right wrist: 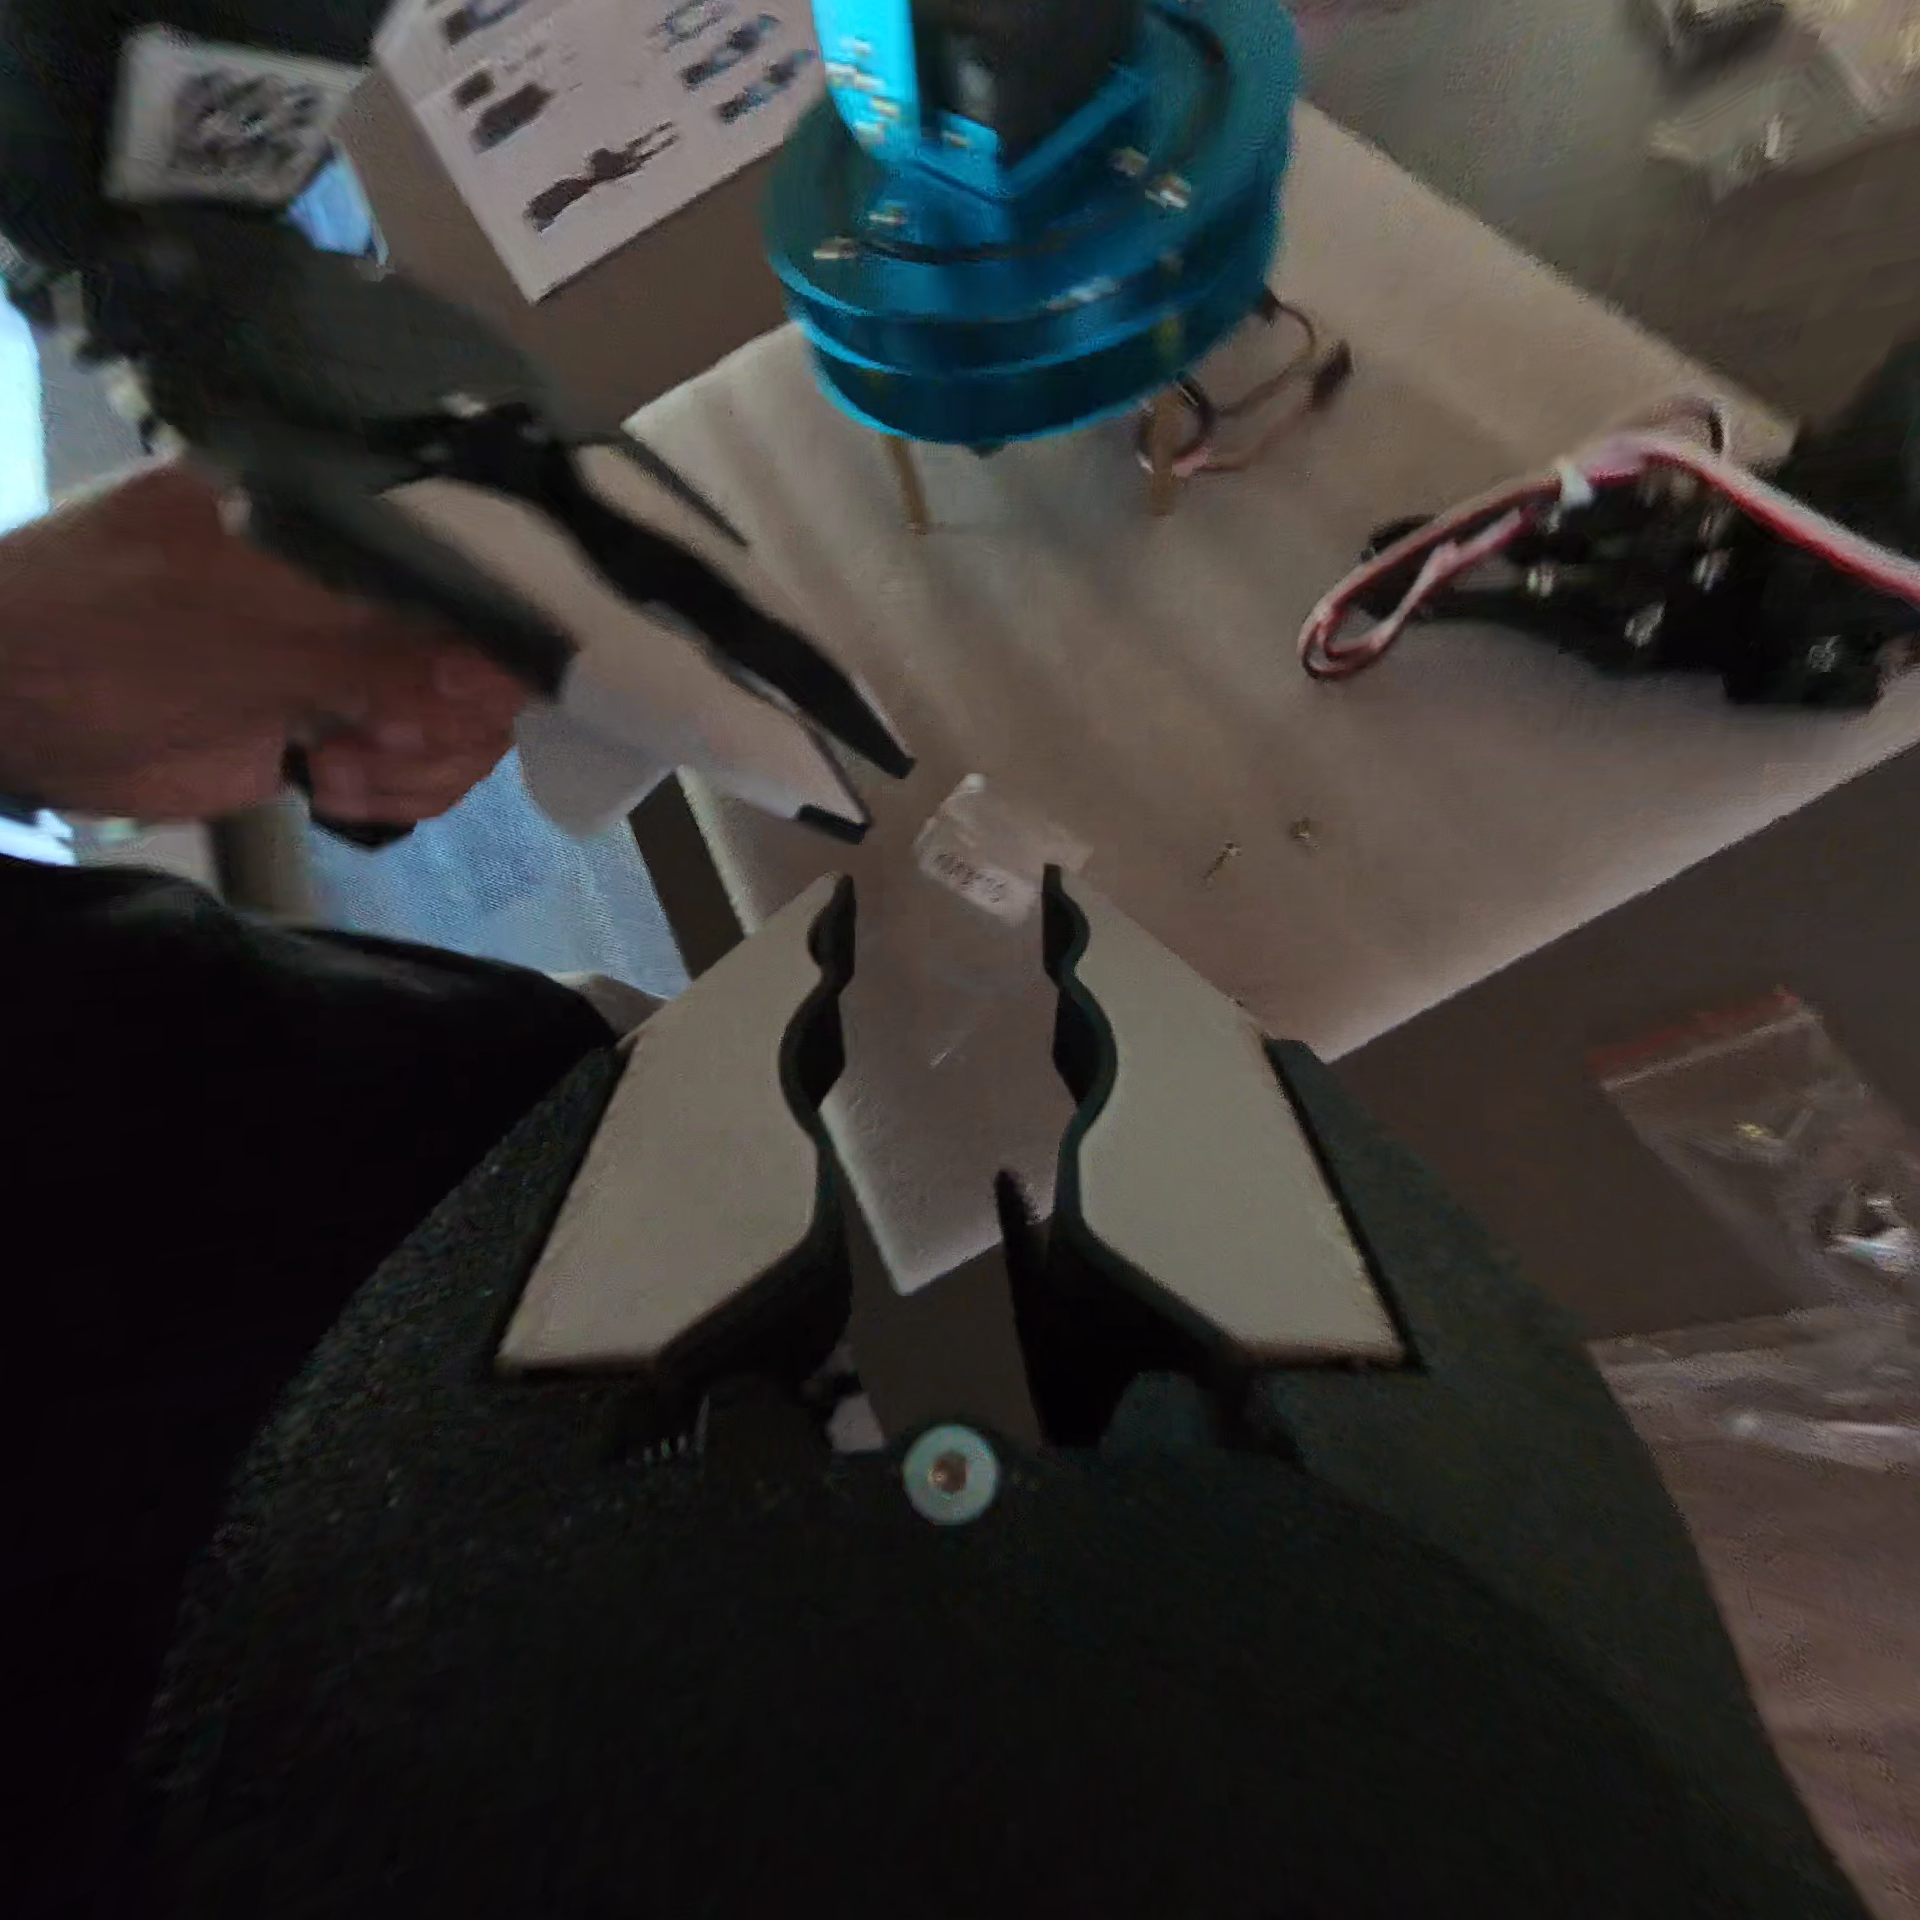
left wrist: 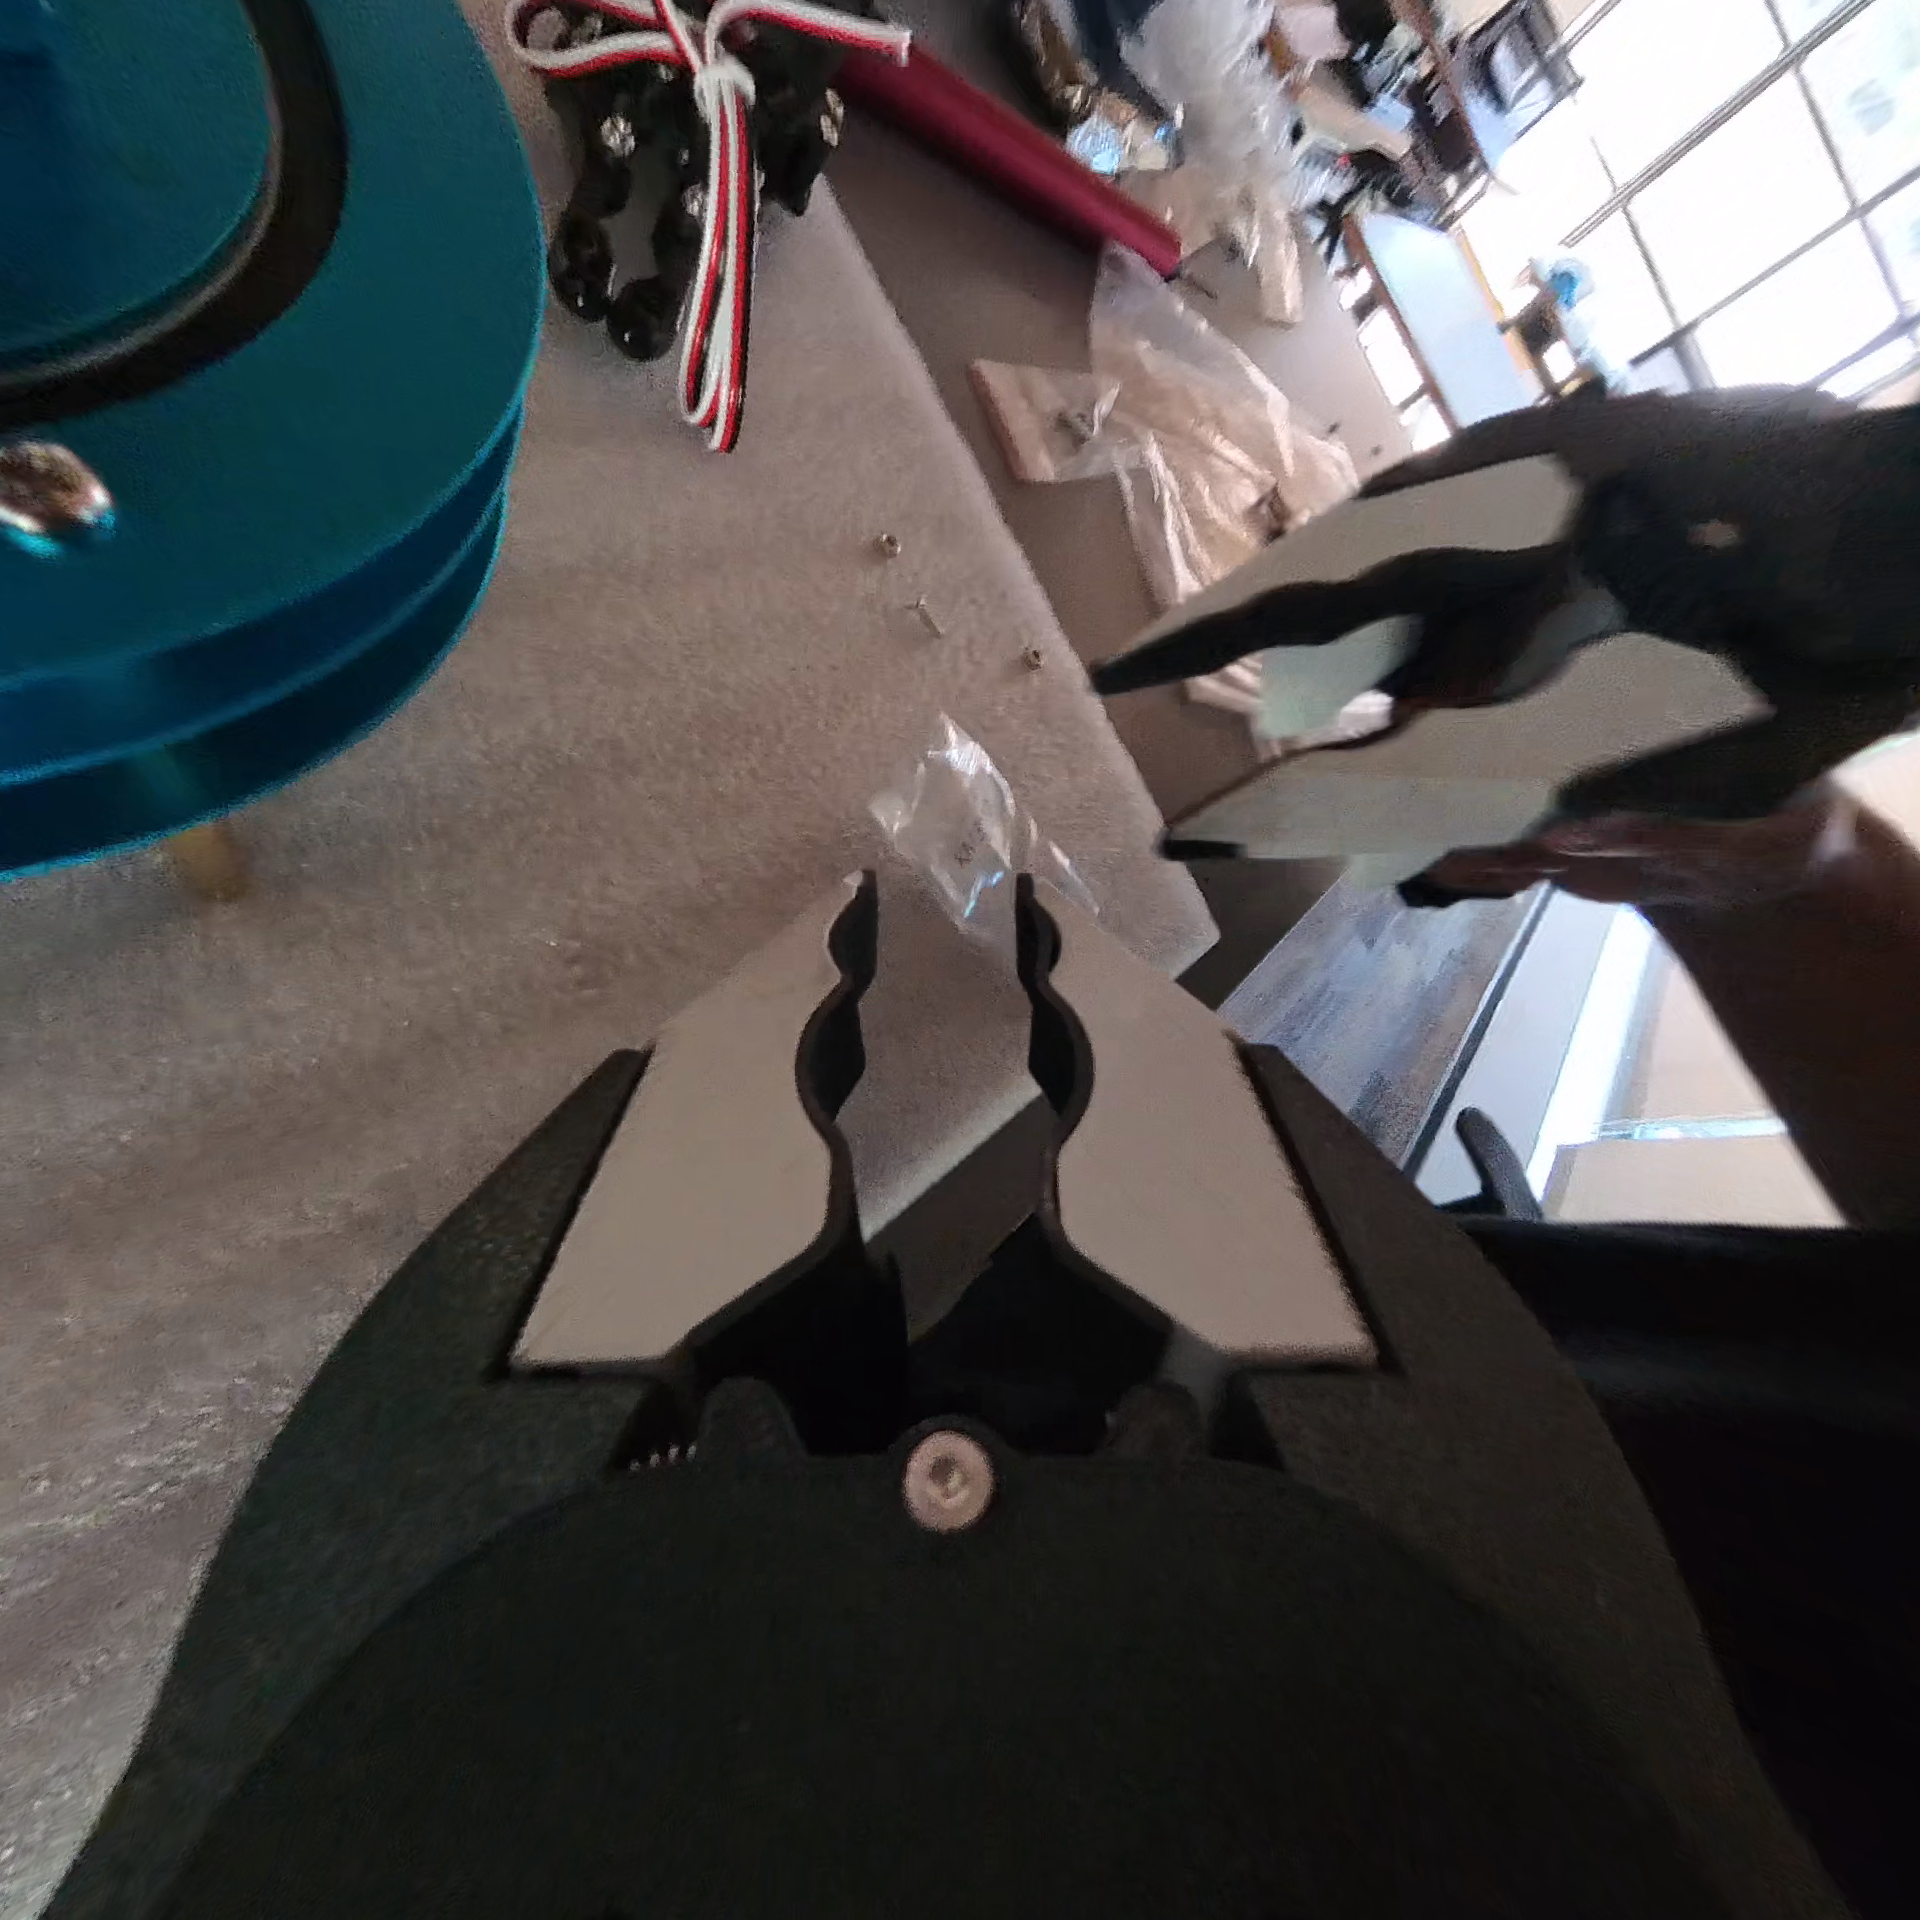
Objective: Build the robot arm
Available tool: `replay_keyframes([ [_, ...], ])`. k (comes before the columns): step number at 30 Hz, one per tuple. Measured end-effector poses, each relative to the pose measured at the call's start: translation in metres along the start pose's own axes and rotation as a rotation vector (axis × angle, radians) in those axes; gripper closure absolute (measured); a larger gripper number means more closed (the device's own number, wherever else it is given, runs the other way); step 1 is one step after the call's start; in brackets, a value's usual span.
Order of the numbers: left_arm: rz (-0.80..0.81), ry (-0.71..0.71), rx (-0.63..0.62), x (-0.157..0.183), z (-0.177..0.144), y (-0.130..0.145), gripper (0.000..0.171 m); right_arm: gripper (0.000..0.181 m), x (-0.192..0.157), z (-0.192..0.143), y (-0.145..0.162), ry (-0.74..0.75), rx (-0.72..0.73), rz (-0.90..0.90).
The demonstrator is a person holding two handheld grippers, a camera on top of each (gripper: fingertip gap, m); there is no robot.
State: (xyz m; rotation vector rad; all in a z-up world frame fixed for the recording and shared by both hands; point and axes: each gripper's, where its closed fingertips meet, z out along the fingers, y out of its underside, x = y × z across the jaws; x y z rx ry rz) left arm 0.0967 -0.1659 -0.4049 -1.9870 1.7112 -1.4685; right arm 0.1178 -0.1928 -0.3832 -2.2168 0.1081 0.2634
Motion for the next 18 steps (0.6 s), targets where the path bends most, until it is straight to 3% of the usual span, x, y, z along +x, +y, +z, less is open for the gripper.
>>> replay_keyframes([
  [5, -0.021, 0.041, 0.043, 0.001, -0.011, -0.003, 0.146, 0.15, 0.018, 0.029, 0.011, -0.161, -0.055, 0.227],
  [8, -0.022, 0.065, 0.057, -0.001, -0.018, 0.002, 0.146, 0.16, 0.022, 0.032, 0.014, -0.169, -0.081, 0.238],
  [10, -0.042, 0.07, 0.058, -0.005, -0.018, 0.005, 0.146, 0.178, 0.015, 0.029, 0.013, -0.226, -0.098, 0.223],
  [15, -0.031, 0.082, 0.048, -0.007, -0.016, 0.007, 0.143, 0.181, 0.01, 0.026, 0.003, -0.252, -0.071, 0.24],
  [18, -0.044, 0.153, 0.086, -0.003, -0.022, -0.001, 0.13, 0.181, -0.008, 0.018, -0.017, -0.353, 0.019, 0.264],
])
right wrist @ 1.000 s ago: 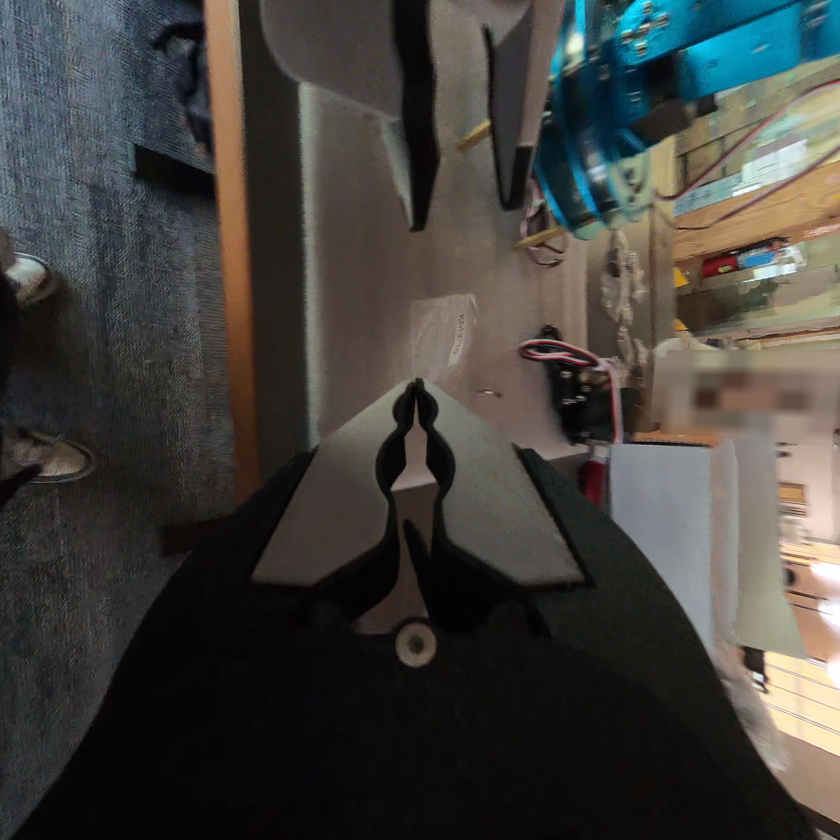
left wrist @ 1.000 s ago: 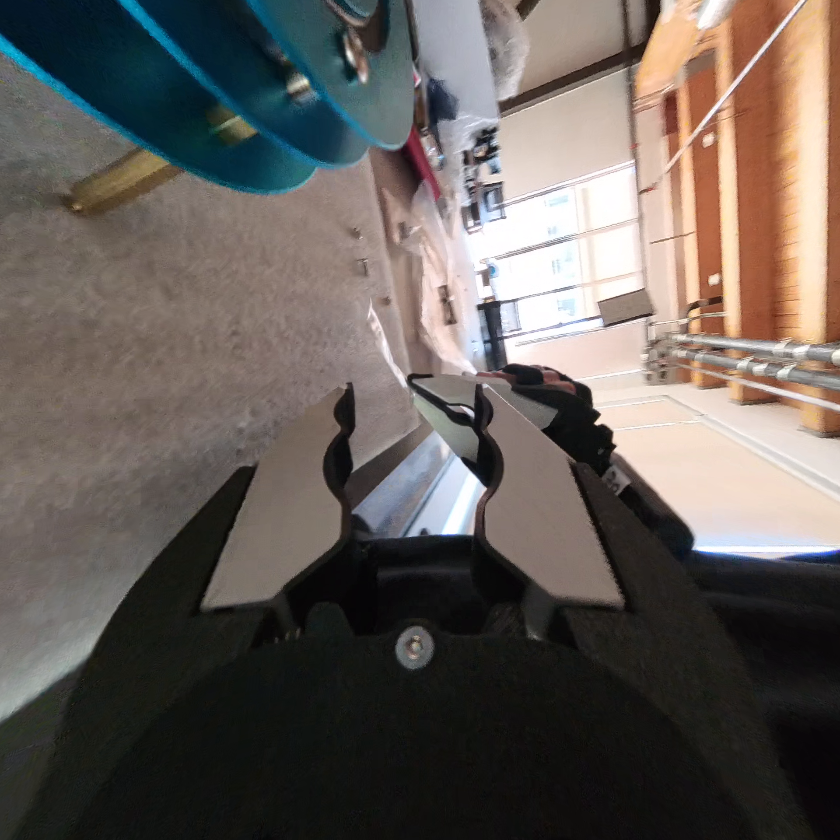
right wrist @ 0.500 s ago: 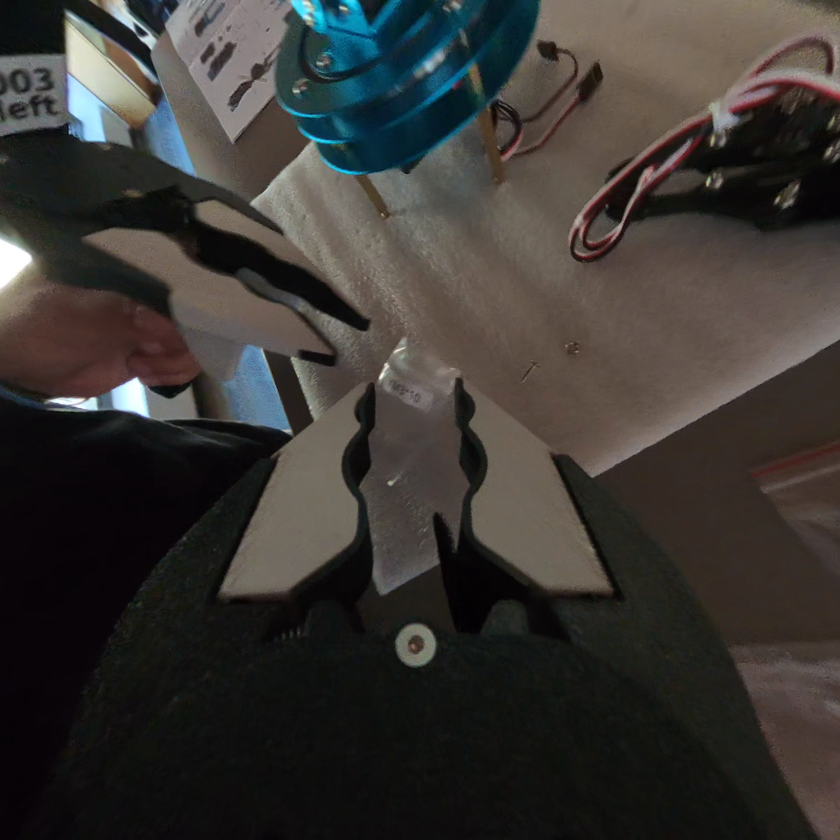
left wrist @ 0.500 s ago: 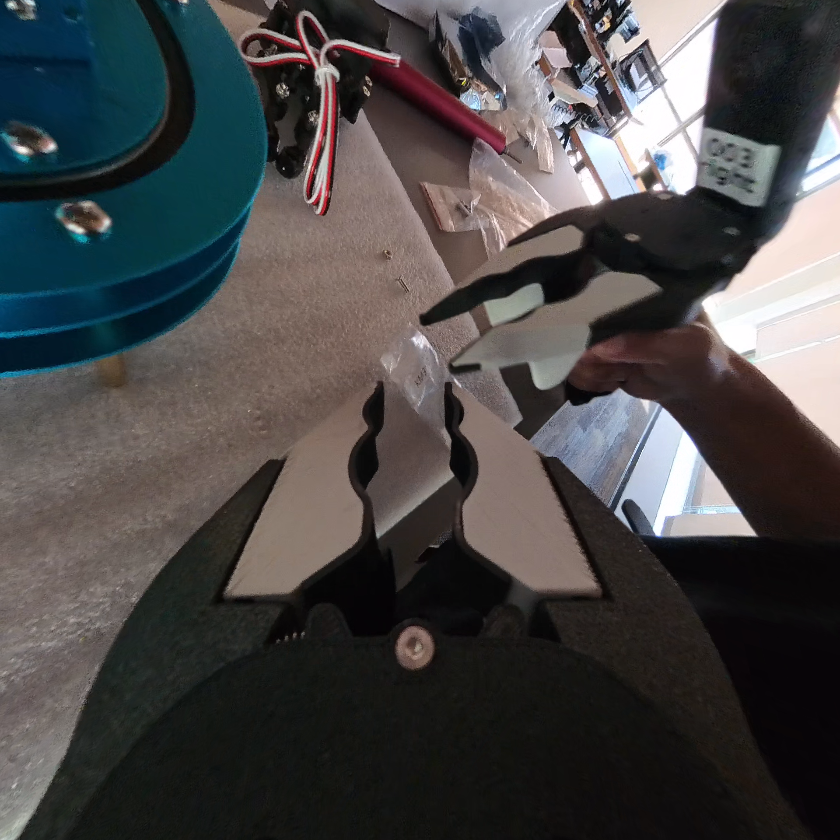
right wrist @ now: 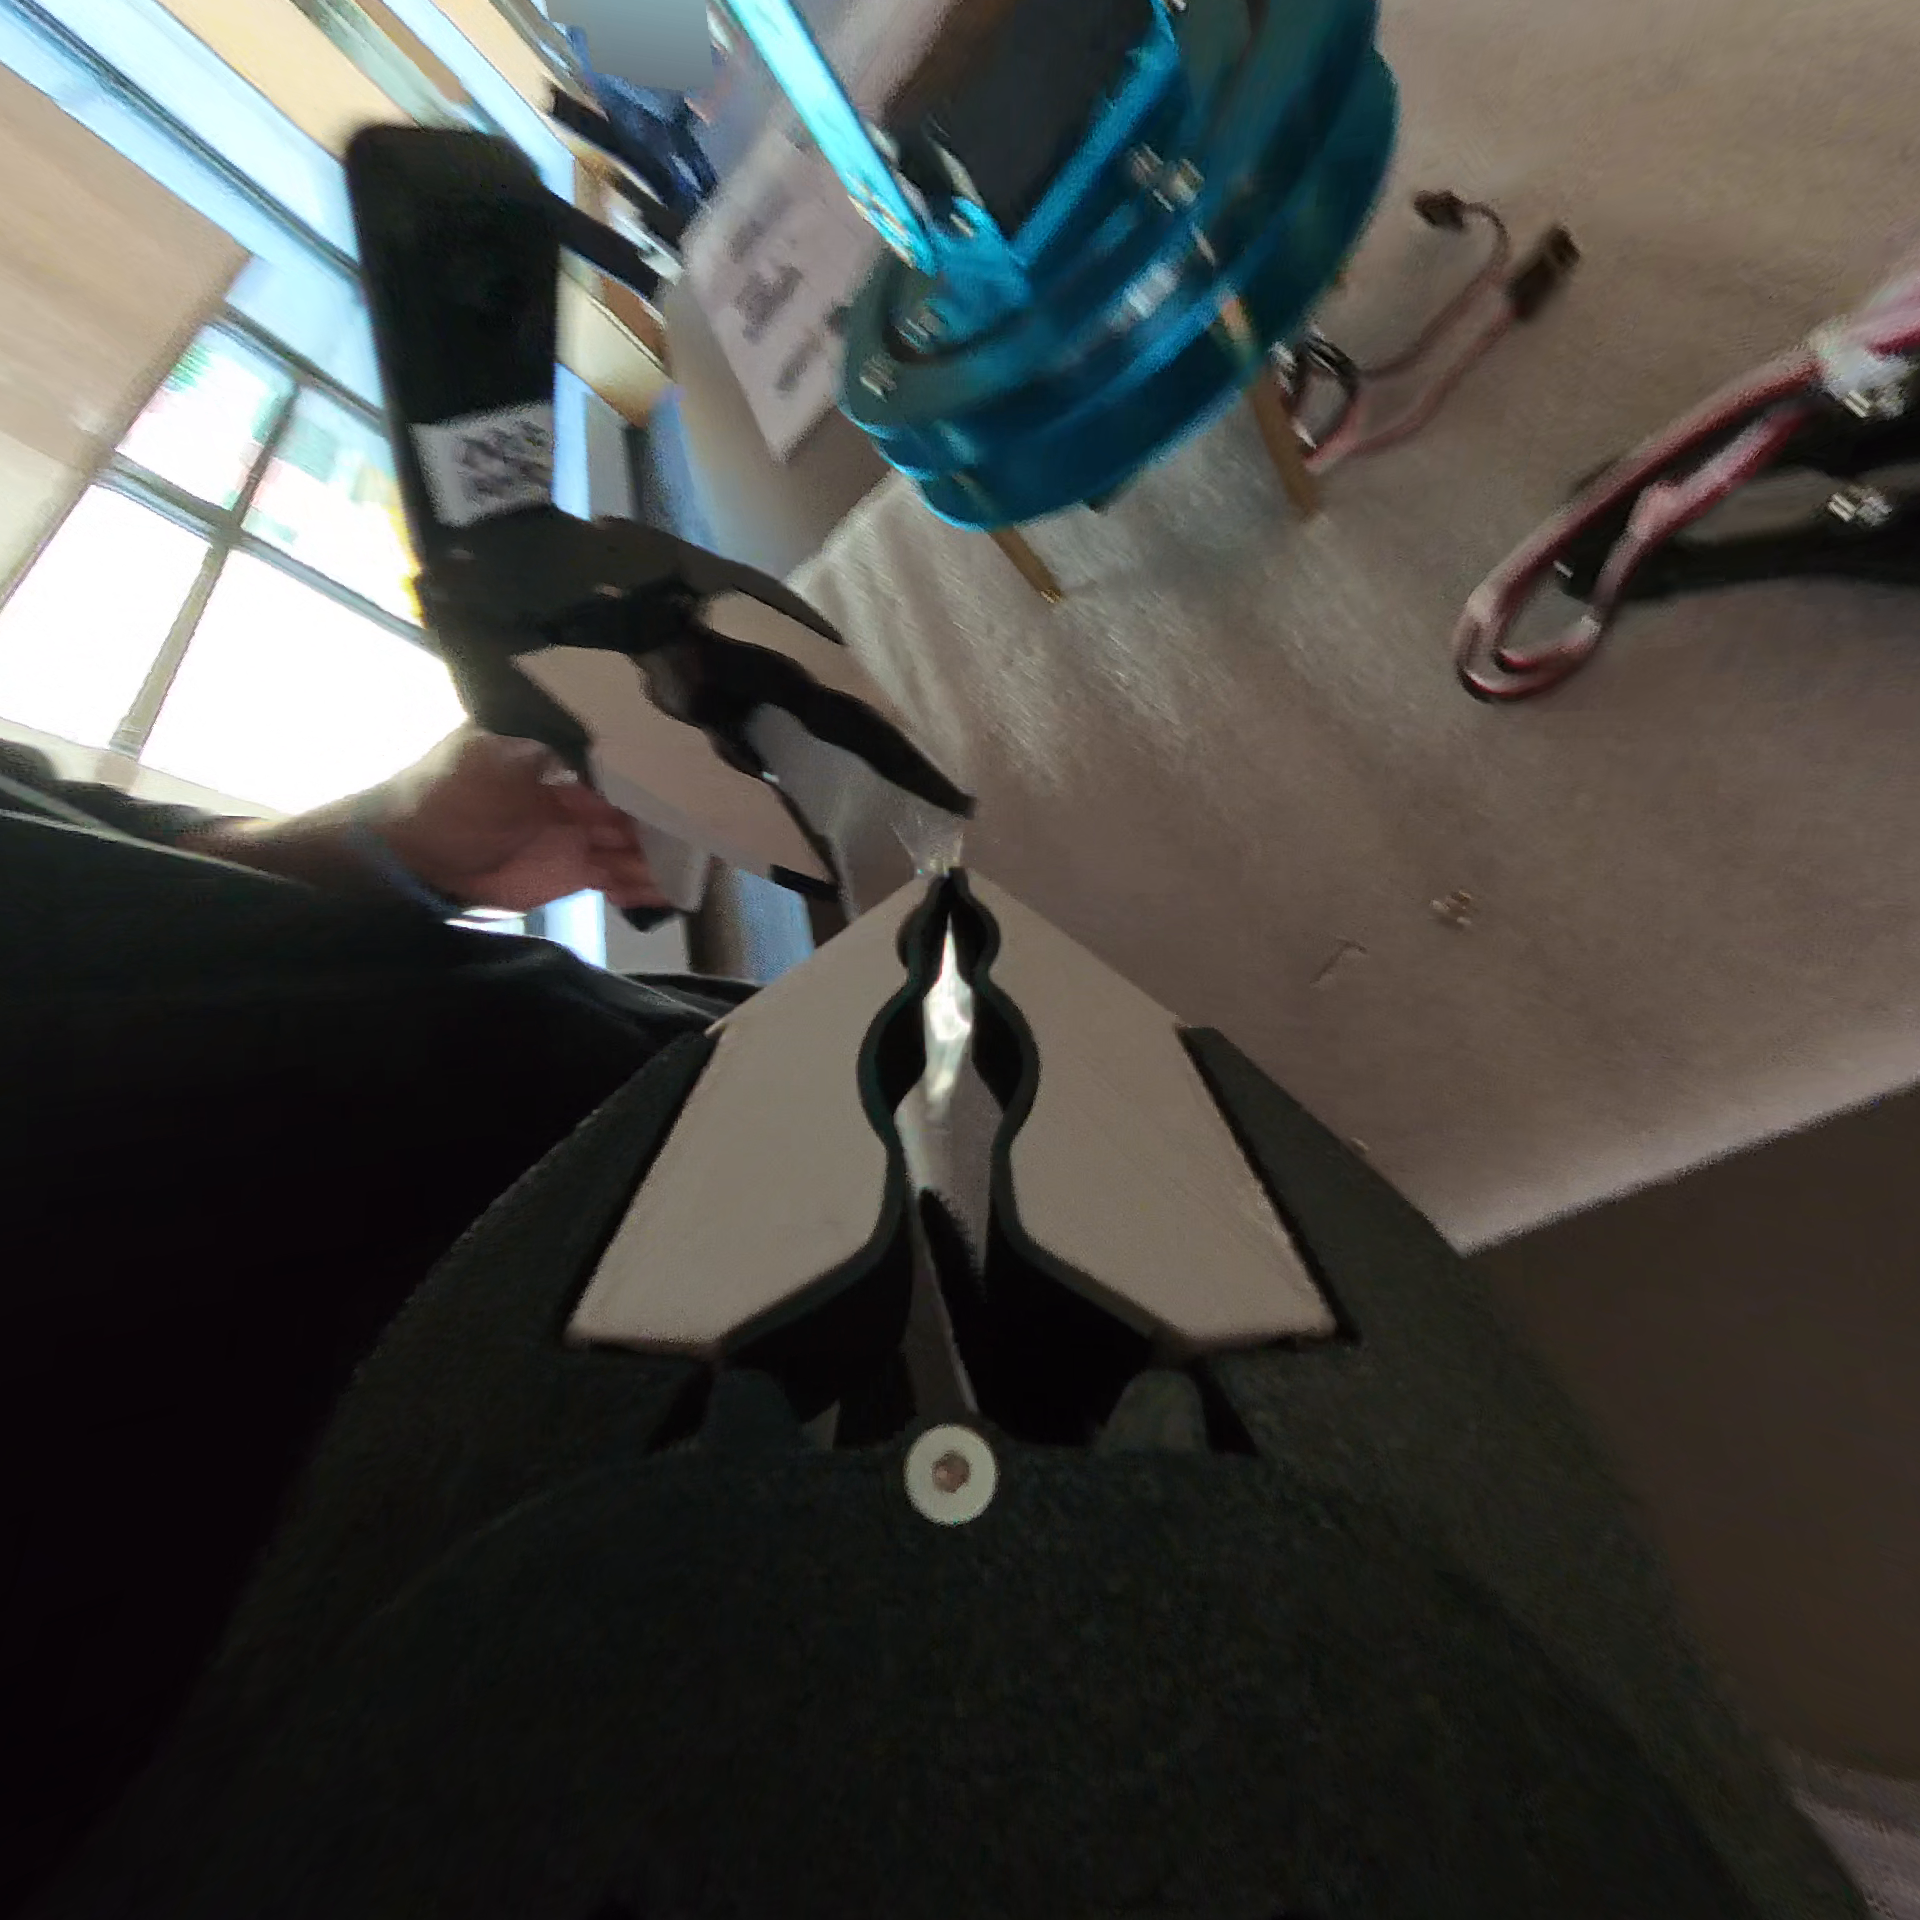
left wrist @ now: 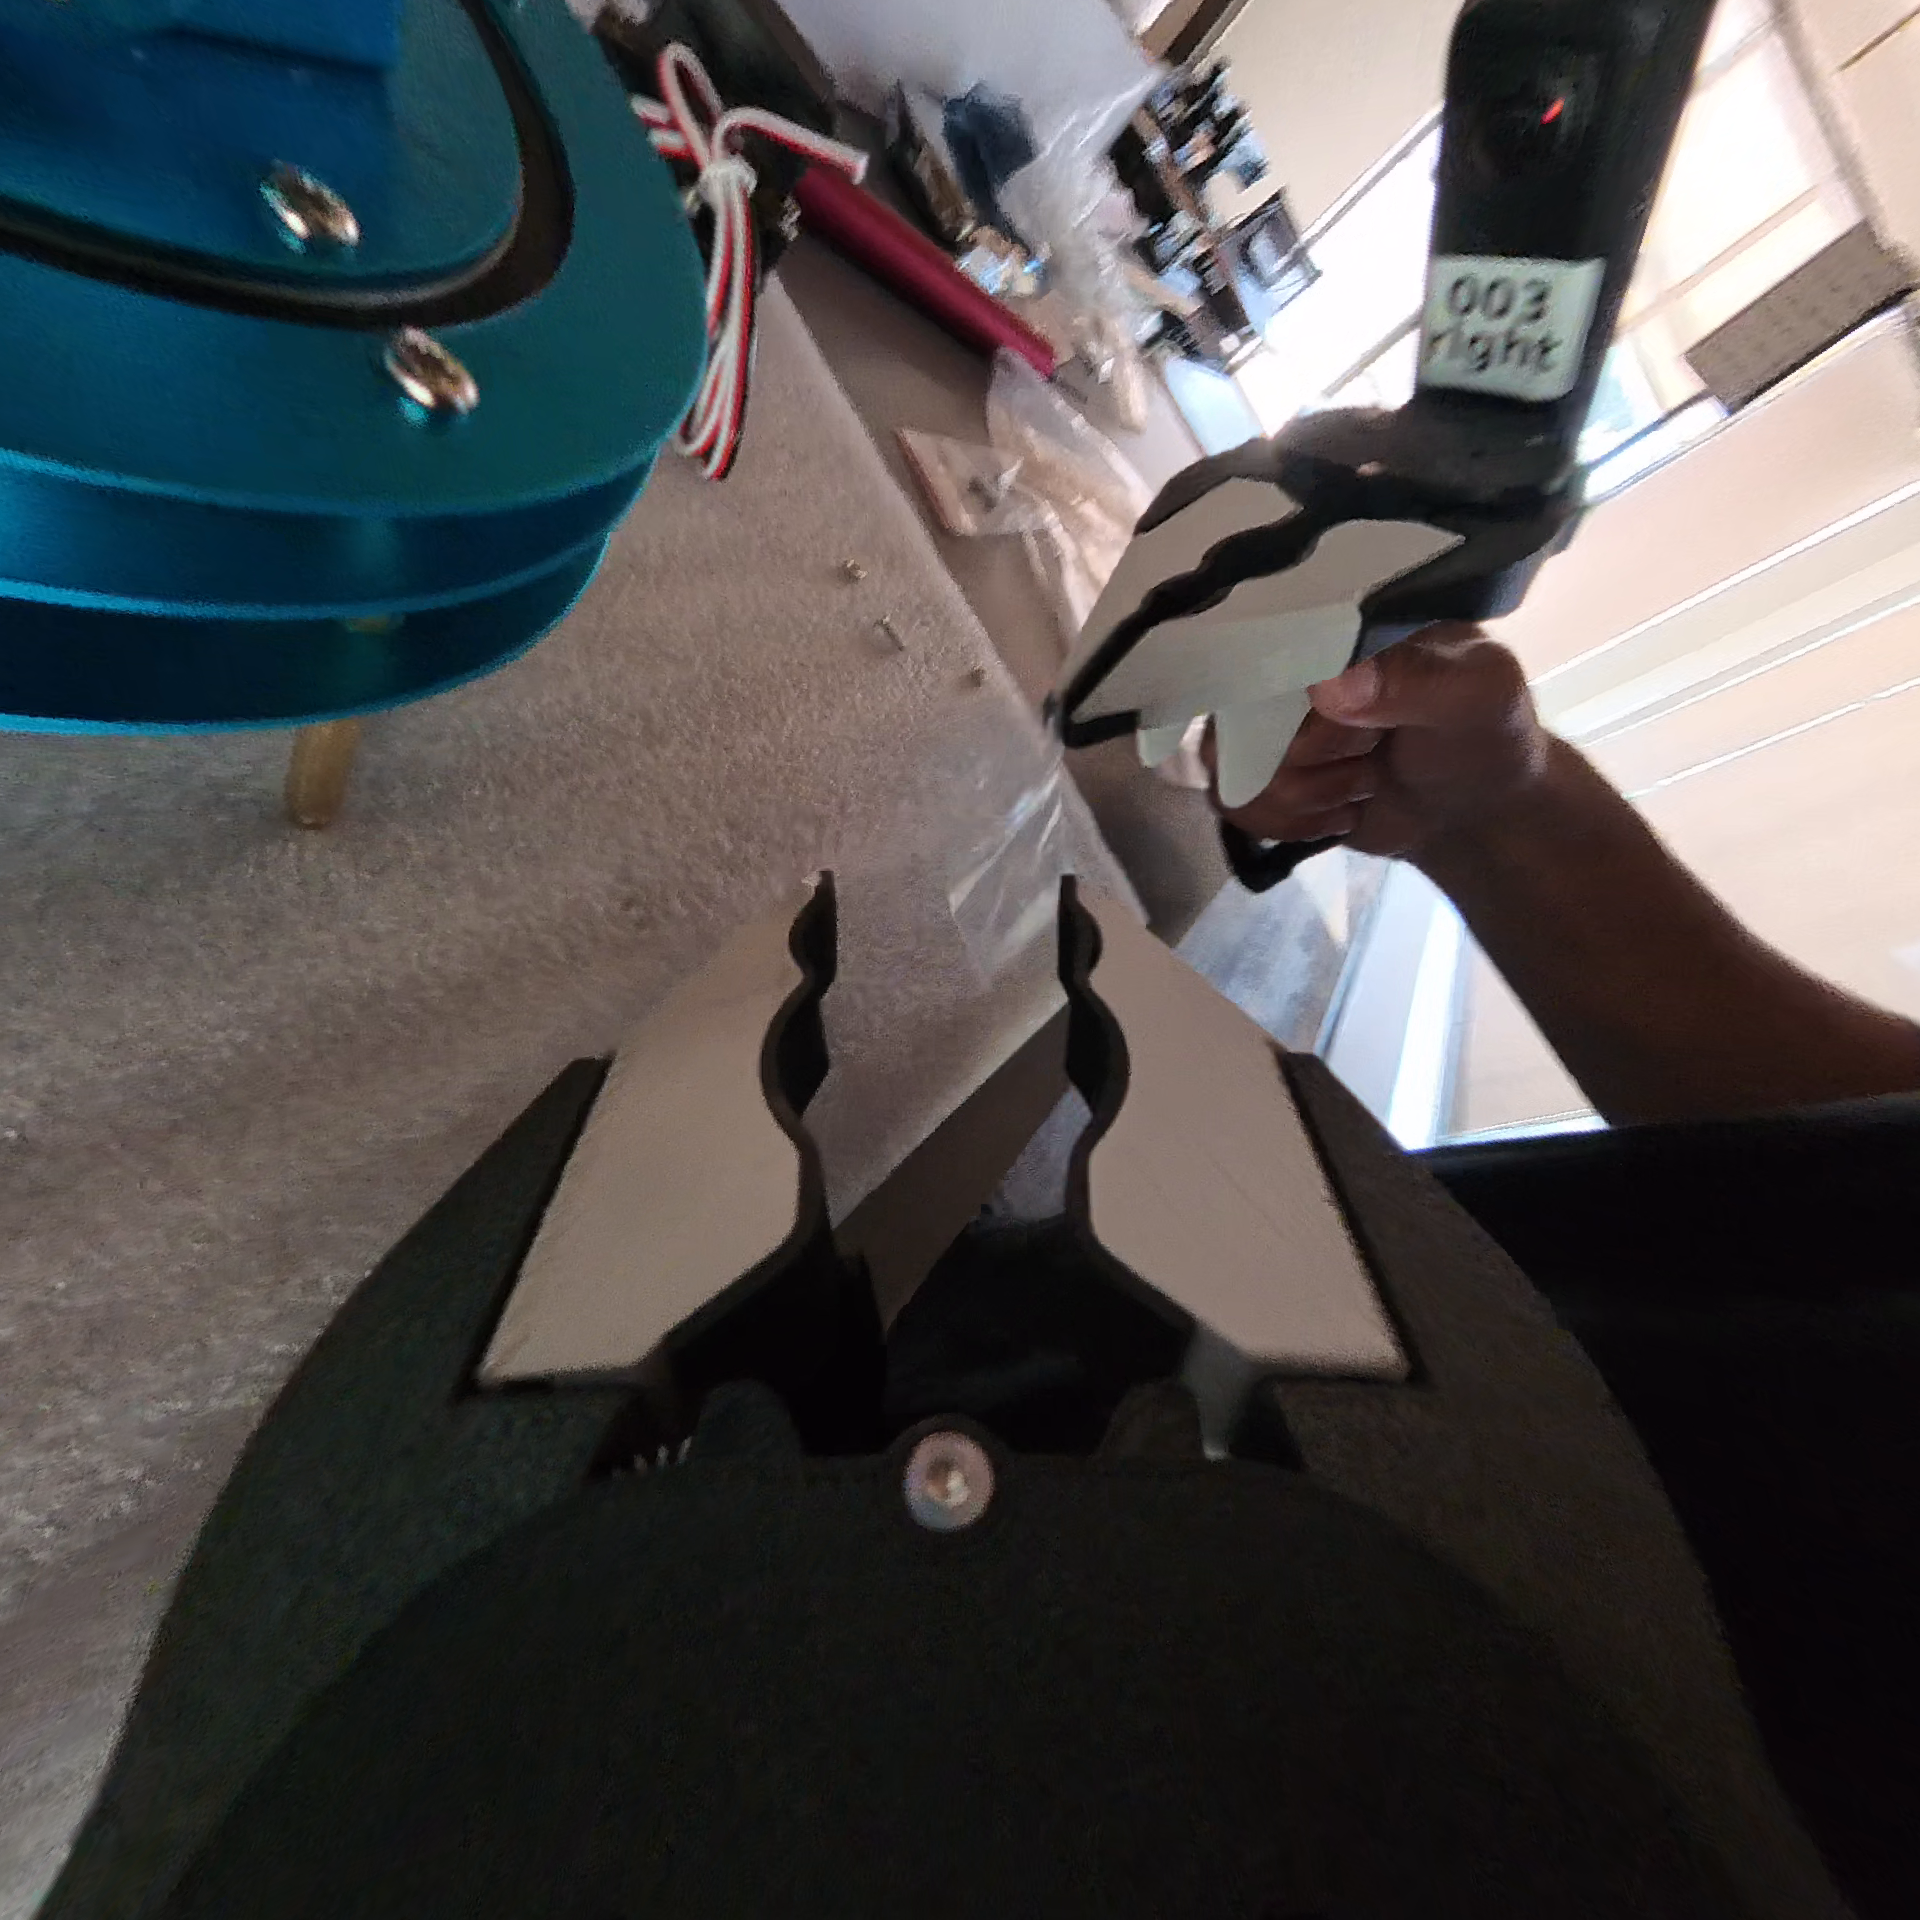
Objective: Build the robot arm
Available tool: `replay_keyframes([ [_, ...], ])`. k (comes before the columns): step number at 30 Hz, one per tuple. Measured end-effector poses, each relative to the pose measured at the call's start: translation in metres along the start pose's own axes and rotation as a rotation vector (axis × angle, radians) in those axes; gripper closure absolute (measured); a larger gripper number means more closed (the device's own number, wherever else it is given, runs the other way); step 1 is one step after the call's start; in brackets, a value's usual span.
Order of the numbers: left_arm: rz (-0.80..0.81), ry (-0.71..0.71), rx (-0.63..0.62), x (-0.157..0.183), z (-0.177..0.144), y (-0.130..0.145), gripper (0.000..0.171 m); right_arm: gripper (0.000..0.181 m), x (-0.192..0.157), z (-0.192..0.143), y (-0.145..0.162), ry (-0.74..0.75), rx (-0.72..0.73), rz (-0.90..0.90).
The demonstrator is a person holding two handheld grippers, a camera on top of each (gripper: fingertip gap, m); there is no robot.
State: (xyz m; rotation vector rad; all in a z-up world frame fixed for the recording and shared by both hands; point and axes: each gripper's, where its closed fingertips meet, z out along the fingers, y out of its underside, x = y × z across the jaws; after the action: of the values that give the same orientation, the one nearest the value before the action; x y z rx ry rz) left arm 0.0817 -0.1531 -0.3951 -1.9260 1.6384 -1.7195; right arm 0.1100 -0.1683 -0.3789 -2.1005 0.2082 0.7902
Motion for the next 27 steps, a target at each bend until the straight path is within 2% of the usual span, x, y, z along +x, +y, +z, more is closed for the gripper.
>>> replay_keyframes([
  [3, -0.022, 0.17, 0.073, 0.018, -0.009, -0.015, 0.127, 0.181, -0.031, -0.001, -0.015, -0.141, 0.066, 0.009],
  [6, -0.019, 0.313, 0.158, 0.033, -0.024, -0.03, 0.136, 0.181, -0.045, 0.002, -0.024, -0.175, 0.087, 0.012],
  [9, 0.034, 0.366, 0.192, 0.04, -0.037, -0.035, 0.171, 0.181, -0.053, 0.007, -0.031, -0.183, 0.098, 0.013],
  [12, 0.077, 0.37, 0.193, 0.04, -0.046, -0.038, 0.171, 0.181, -0.056, 0.013, -0.036, -0.177, 0.119, 0.022],
  [16, 0.059, 0.408, 0.2, 0.037, -0.061, -0.043, 0.169, 0.181, -0.064, 0.023, -0.042, -0.202, 0.151, 0.042],
  [18, 0.035, 0.44, 0.205, 0.035, -0.069, -0.044, 0.147, 0.181, -0.066, 0.028, -0.046, -0.195, 0.164, 0.04],
  [19, 0.028, 0.45, 0.203, 0.033, -0.072, -0.043, 0.145, 0.181, -0.07, 0.031, -0.048, -0.207, 0.165, 0.042],
  [21, 0.041, 0.451, 0.202, 0.029, -0.078, -0.042, 0.149, 0.181, -0.074, 0.037, -0.051, -0.207, 0.166, 0.036],
  [24, 0.073, 0.467, 0.192, 0.028, -0.086, -0.039, 0.169, 0.181, -0.08, 0.045, -0.055, -0.21, 0.165, 0.035],
  [27, 0.115, 0.457, 0.193, 0.026, -0.092, -0.04, 0.171, 0.181, -0.082, 0.051, -0.06, -0.21, 0.181, 0.047],
])
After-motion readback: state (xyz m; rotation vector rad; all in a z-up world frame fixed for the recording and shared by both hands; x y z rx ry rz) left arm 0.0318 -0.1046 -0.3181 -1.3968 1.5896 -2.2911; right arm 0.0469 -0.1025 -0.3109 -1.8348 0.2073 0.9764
